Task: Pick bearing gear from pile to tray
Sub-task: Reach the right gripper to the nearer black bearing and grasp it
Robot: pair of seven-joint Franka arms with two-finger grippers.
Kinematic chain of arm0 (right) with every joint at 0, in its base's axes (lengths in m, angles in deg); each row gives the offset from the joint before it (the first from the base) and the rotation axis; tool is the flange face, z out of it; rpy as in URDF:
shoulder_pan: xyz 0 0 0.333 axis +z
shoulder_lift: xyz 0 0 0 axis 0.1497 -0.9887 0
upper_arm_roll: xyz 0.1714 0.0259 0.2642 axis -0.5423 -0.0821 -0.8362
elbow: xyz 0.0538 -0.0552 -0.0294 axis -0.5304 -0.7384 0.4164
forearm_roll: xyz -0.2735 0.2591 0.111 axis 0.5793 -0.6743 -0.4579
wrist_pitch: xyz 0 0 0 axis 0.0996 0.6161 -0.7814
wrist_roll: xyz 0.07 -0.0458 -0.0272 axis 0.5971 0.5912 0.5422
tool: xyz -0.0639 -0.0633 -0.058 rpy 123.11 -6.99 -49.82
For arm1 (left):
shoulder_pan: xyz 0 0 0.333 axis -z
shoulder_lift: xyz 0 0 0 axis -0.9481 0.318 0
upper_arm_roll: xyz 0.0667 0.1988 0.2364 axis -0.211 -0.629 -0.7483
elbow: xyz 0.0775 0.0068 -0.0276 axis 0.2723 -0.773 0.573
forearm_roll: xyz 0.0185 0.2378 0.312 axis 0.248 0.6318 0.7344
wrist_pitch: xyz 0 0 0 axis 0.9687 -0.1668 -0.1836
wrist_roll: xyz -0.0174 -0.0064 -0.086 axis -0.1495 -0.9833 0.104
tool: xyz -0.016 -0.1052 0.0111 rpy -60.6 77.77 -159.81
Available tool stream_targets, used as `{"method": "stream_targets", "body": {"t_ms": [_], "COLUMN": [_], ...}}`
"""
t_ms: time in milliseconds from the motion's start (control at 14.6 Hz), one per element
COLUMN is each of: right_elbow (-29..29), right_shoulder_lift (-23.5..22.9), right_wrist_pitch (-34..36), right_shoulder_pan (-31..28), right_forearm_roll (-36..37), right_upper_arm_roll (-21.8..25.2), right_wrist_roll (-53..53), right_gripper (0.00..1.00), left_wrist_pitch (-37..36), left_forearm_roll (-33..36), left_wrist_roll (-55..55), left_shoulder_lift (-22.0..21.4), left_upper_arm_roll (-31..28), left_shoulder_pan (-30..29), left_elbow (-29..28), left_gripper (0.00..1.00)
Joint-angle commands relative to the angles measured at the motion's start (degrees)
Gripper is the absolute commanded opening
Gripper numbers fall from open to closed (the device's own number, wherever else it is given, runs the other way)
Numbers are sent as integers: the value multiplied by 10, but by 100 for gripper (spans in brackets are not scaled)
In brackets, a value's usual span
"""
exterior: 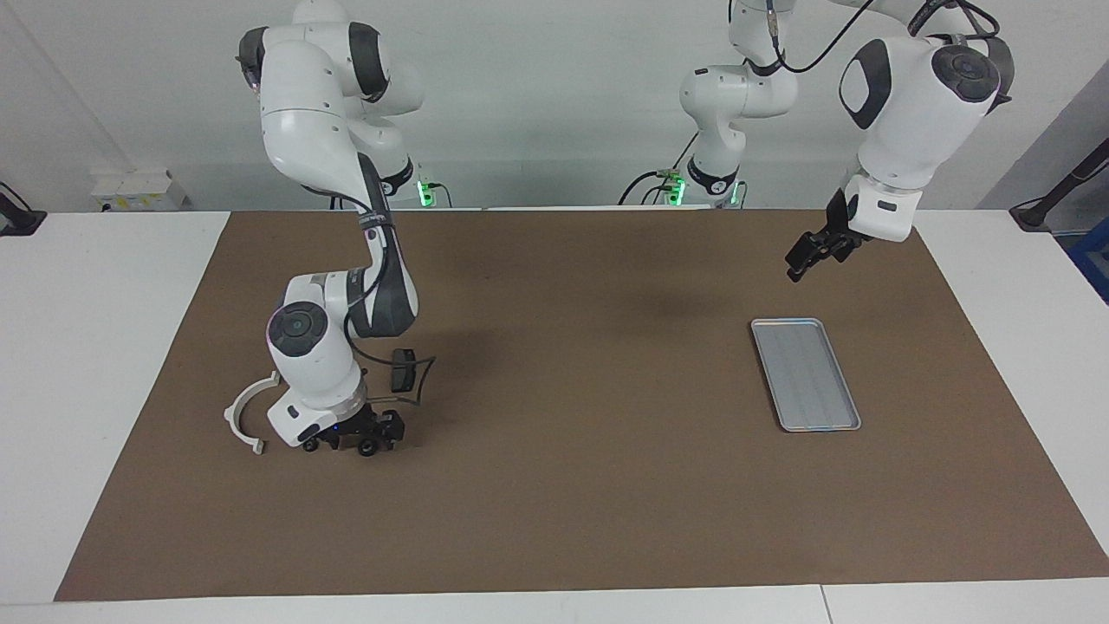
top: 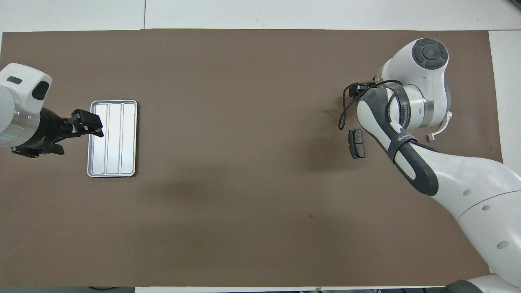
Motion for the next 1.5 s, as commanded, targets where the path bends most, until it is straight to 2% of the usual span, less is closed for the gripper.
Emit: {"method": "stream_targets", "body": {"t_ms": [0, 137, 274, 410, 615, 752, 821, 957, 1026, 1299, 1436], "right_elbow": [10, 10, 8, 8, 5, 4, 3, 2, 2, 1, 13], "right_shoulder_lift": [-12, -12, -12, -11, -11, -11, -11, -11, -11, -10, -5], "right_wrist_pitch": [-11, -11, -10, -4, 1, 2, 2, 3, 5, 12, 41], "right_shoulder_pan": [0, 0, -1, -2, -4, -5, -5, -6, -5, -3, -2], "right_forearm_roll": [11, 11, 11, 11, 10, 10, 10, 10, 10, 11, 13], "right_upper_arm_roll": [-1, -1, -1, -1, -2, -2, -2, -2, -2, -2, -1], "right_wrist_roll": [-19, -25, -25, -26, -26, -26, -26, -25, -25, -25, -25], "right_gripper": [99, 94, 82, 65, 57, 46, 38, 10, 1, 0, 0], "left_wrist_pitch": [16, 12, 12, 18, 17, 16, 16, 11, 11, 14, 16], "left_forearm_roll": [-6, -6, -8, -14, -14, -14, -14, -14, -14, -14, -15], "left_wrist_roll": [-12, -12, -12, -15, -39, -39, -40, -41, -40, -39, -39], "left_shoulder_lift": [-19, -19, -19, -19, -18, -18, -17, -15, -15, -17, -18], "left_upper_arm_roll": [-1, -1, 0, -1, -1, -1, -1, -1, -1, -1, -1], "left_shoulder_pan": [0, 0, 0, 5, 5, 5, 6, 6, 7, 6, 2], "left_elbow": [-21, -22, -21, -21, -19, -19, -16, -11, -11, -11, -7], "left_gripper": [100, 100, 100, 100, 100, 100, 100, 100, 100, 100, 100]}}
